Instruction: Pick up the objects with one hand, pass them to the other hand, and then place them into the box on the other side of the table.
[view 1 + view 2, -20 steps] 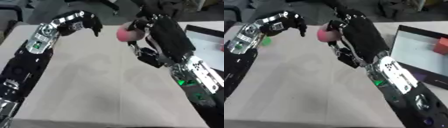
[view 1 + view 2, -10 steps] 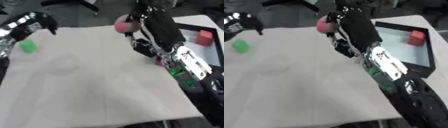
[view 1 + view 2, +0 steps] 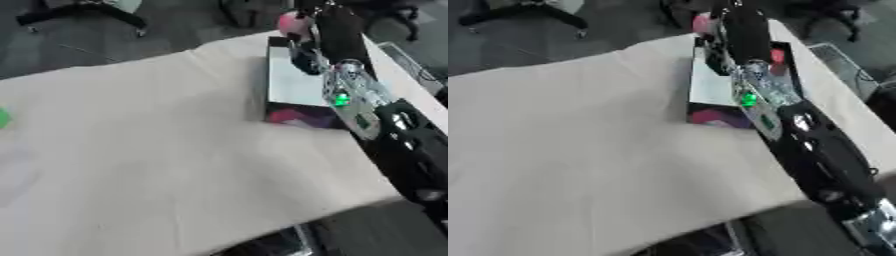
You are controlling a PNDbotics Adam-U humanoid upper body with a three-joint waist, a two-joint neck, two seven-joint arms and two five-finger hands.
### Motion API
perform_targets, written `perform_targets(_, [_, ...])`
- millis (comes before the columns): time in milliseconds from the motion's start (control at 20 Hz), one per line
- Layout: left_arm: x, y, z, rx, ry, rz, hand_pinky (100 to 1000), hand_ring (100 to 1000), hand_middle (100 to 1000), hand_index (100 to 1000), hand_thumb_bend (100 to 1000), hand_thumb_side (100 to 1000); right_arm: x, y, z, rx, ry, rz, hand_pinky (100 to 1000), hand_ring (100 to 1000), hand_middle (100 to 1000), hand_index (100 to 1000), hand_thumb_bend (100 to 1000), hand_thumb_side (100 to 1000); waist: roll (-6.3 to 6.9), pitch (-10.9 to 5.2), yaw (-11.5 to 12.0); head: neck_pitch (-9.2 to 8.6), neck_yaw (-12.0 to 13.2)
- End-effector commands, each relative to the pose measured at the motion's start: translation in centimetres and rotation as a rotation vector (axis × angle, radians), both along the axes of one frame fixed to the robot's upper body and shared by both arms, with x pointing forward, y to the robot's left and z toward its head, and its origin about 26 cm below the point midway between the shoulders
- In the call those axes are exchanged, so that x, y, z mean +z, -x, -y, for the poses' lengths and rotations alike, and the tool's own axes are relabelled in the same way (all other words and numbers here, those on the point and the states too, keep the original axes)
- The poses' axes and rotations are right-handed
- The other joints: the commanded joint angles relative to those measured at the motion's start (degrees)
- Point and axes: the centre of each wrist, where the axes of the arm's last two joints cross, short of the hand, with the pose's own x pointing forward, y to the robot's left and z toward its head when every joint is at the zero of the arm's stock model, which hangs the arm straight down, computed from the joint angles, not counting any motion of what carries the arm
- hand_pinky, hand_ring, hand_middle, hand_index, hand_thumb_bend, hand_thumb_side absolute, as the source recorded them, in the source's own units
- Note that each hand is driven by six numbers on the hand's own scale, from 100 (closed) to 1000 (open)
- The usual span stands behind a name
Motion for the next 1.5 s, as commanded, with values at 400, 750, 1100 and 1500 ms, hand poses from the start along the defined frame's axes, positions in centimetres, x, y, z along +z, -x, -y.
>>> perform_targets(400, [1.6,1.0,-1.3,0.091,-0.059,0.041,616,522,531,659,359,696,3.6,0.4,3.1,-0.158,0.328,-0.048,843,841,1000,927,938,417,-0.63,-0.92,0.4,-0.15,1.1])
perform_targets(750, [1.3,0.3,-3.5,0.223,-0.125,0.026,618,529,538,668,419,624,9.6,5.2,-3.6,0.153,0.492,0.163,868,850,1000,906,662,367,-0.29,-0.78,-0.2,-0.62,12.9])
perform_targets(1100, [2.2,-2.5,-6.8,0.605,-0.433,0.029,656,605,615,746,664,486,12.2,11.4,-11.7,0.658,0.548,0.269,893,857,1000,891,480,389,0.13,-0.34,-1.9,-0.19,34.2])
perform_targets(1500, [0.6,-3.6,-10.3,0.855,-0.697,-0.075,689,670,703,806,847,556,12.7,12.2,-14.8,0.833,0.459,0.337,854,835,1000,870,470,389,0.0,3.84,-6.1,-3.87,35.6])
